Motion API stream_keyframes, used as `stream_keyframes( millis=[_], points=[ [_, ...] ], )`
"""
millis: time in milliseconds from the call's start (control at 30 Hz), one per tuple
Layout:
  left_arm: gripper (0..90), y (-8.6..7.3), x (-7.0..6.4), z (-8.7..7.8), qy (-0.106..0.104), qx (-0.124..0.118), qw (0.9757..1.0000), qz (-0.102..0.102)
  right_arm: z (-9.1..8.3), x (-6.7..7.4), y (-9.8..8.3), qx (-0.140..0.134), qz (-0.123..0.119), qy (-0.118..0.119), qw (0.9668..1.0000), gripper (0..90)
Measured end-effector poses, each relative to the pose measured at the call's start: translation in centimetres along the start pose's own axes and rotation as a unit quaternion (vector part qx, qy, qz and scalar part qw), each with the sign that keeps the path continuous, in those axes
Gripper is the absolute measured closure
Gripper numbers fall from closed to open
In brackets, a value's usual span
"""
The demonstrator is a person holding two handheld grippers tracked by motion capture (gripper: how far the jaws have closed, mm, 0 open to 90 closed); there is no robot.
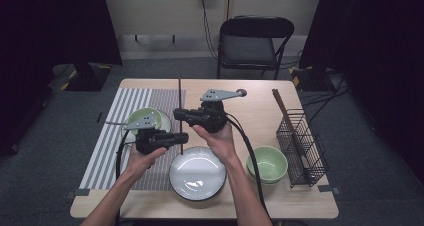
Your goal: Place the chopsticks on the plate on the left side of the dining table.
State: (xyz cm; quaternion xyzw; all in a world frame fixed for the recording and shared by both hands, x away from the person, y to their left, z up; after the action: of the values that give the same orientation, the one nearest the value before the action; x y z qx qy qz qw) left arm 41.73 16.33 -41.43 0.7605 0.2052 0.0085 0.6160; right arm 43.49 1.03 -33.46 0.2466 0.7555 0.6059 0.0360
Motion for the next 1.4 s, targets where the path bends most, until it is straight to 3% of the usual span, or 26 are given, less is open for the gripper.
stream_keyframes(
  millis=[200, 467, 800, 1400],
  points=[
    [84.1, 0.0, 0.0, -0.1, 0.006, 0.004, 1.0, 0.005, -0.3, -0.3, 0.1, -0.001, -0.003, -0.013, 0.9999, 62.3],
    [84.1, -0.1, 0.1, -0.1, 0.014, 0.016, 0.9998, 0.005, -1.0, -1.0, 0.7, -0.004, -0.013, -0.036, 0.9993, 45.9],
    [84.1, 0.0, 0.1, -0.4, 0.012, 0.016, 0.9998, 0.004, -1.7, -1.9, 0.8, 0.0, -0.02, -0.071, 0.9973, 38.8],
    [84.1, 0.2, 0.4, -0.8, 0.019, 0.012, 0.9997, 0.001, -2.6, -3.3, 0.2, 0.002, -0.004, -0.095, 0.9955, 34.4]
  ],
)
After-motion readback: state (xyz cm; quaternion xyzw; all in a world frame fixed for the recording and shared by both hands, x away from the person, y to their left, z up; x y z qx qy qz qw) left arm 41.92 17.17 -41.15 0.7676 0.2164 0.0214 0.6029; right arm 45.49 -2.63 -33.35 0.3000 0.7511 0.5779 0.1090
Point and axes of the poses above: each handheld gripper's, and its own axes: z roughly forward along the jaws, y roughly out of its top, x roughly to its left, the point moved 4 cm from there along z, roughly forward along the jaws, and after that the axes turned 1 degree about x, right-handed, at the moved point
